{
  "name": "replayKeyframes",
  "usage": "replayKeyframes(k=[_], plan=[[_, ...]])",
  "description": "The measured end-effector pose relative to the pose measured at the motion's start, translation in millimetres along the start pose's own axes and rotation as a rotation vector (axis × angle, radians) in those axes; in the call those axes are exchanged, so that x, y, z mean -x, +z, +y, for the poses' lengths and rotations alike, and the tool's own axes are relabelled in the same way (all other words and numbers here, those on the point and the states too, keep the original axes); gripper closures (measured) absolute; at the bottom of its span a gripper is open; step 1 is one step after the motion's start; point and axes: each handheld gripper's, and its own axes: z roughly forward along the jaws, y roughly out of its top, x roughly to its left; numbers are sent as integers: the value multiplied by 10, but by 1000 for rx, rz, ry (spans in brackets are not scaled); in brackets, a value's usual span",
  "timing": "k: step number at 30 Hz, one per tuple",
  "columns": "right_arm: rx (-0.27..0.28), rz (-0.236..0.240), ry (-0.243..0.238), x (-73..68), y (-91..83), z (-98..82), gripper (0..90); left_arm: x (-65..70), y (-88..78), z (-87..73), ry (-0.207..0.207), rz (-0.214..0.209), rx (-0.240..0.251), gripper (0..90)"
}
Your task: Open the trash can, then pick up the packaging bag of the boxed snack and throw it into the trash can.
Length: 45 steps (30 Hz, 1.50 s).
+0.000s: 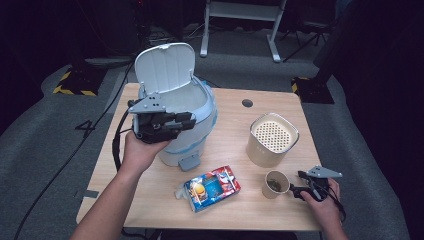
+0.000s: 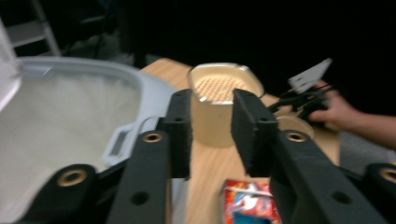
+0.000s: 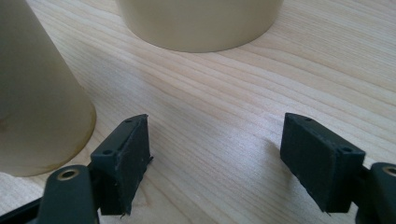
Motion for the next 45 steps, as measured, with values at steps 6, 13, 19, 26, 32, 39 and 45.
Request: replayKeyframes(k=[6,13,19,26,32,39,45], plan=[[0,-1,0,-1,0,0,244,139,28,-64,17,-65,-10,556],[0,-4,1,-6,-3,-3,245,263,167,-305,47,-63,-50,532],[0,-3,1,-6,-3,-3,245,269,340,-632,9,-66,-110,536],[0,-3,1,-6,-3,-3,245,182,612,-993,-58,-87,-173,585],[0,-3,1,-6,-3,-3,245,116,829,-1221,-106,-113,-247,622],[0,-3,1,-5,-4,-3,245,115,1031,-1363,-109,-108,-356,687],[0,-3,1,-5,-3,-3,245,42,1216,-1426,-130,-121,-443,704]])
